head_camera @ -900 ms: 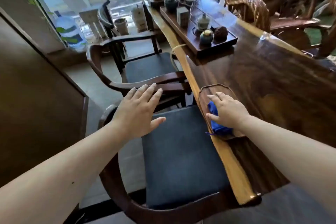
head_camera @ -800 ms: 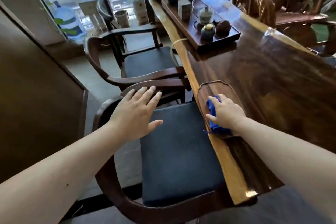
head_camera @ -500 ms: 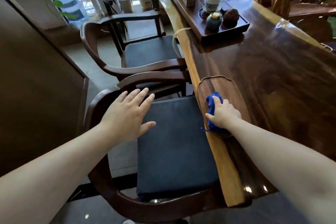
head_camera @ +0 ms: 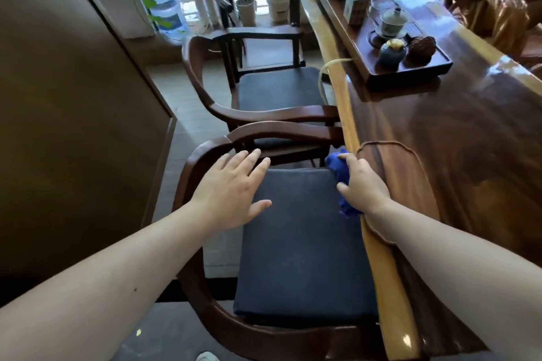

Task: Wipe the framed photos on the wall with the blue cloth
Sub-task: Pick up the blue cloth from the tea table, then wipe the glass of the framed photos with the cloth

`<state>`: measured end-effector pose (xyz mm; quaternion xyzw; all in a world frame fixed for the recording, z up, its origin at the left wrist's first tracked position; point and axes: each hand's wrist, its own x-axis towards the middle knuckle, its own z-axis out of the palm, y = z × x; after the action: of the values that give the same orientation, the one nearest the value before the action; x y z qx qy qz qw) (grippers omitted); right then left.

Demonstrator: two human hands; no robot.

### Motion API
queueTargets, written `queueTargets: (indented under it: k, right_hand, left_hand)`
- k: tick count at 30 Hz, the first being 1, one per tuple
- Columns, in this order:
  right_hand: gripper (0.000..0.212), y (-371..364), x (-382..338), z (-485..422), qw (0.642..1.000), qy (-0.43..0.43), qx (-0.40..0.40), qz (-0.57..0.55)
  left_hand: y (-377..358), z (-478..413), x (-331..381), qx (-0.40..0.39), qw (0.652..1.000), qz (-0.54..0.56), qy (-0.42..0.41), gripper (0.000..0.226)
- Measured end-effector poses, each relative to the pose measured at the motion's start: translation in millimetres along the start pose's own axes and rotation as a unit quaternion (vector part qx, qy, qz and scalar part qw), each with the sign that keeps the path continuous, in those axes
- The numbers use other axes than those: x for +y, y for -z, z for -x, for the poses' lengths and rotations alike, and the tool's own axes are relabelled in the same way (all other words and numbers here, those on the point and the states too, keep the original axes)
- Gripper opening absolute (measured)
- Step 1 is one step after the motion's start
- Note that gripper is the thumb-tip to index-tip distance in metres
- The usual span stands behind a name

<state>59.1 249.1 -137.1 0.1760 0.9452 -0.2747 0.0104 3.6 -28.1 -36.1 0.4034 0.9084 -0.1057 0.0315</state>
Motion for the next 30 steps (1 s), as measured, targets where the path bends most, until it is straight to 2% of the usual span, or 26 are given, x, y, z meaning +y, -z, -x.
queueTargets:
  k: [4, 9, 18, 26, 30]
  right_hand:
    - [0.061, 9, -84, -13, 0.991, 0.132, 0.017, 0.019]
    - [0.065, 9, -213, -13, 0.968, 0.248, 0.025, 0.011]
    - [0.063, -16, -433, 16, 0.916, 0.395, 0.052, -0.039]
    - [0.063, -26, -618, 55, 0.858, 0.500, 0.101, -0.061]
    - [0.065, -20, -687, 65, 0.833, 0.537, 0.112, -0.070]
  left_hand:
    - [13, 28, -38, 0.017, 0.999, -0.012, 0.043, 0.081]
    - [35, 81, -100, 0.047, 0.994, -0.029, 0.098, 0.081]
    - [89, 244, -240, 0.152, 0.960, -0.100, 0.215, 0.080]
    - [151, 381, -348, 0.187, 0.915, -0.189, 0.304, 0.080]
    - [180, 429, -380, 0.207, 0.891, -0.209, 0.347, 0.082]
